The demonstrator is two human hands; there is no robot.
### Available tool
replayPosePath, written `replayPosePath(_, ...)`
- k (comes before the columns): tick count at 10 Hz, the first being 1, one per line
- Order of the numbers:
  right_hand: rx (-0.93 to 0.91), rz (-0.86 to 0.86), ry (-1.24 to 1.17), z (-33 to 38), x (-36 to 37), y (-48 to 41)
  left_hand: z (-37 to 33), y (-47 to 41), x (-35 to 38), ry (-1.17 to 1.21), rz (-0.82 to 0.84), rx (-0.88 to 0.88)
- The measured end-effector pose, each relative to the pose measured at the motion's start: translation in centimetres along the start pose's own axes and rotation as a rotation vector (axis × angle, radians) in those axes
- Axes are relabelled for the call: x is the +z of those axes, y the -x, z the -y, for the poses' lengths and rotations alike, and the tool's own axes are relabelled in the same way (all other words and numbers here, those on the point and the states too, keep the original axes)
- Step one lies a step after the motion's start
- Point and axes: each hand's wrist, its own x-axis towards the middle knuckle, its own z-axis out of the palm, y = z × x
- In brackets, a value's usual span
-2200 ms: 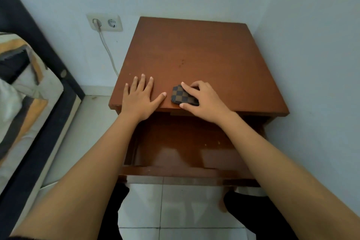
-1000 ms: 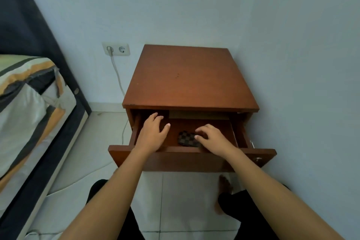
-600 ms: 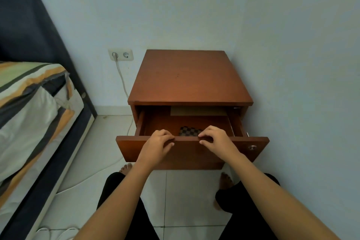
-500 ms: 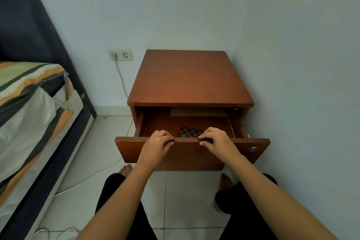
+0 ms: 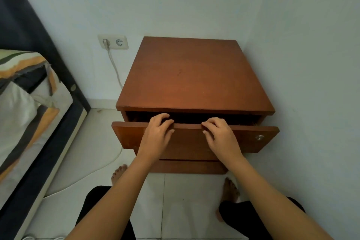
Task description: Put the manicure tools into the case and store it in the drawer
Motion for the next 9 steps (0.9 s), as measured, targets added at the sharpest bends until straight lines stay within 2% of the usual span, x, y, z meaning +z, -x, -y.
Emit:
replayPosePath(3, -0.094, -0.092, 0.181, -2.6, 1.6, -3.7, 2.6, -4.3, 0.8, -0.221, -0.029, 0.068)
replayPosePath(5, -0.064, -0.163, 0.189, -2.4, 2.5, -4.7, 2.4, -4.9, 1.5, -0.246, -0.089, 0.02)
replayPosePath(6, -0.042, -0.139, 0.202, -2.3, 2.3, -4.8, 2.2, -4.9, 1.4, -0.249, -0.066, -0.004)
replayPosePath(9, 0.09, 0.164, 0.185, 0.6, -0.5, -2.7, -0.6, -3.0, -2.5, -0.147, 0.296, -0.101)
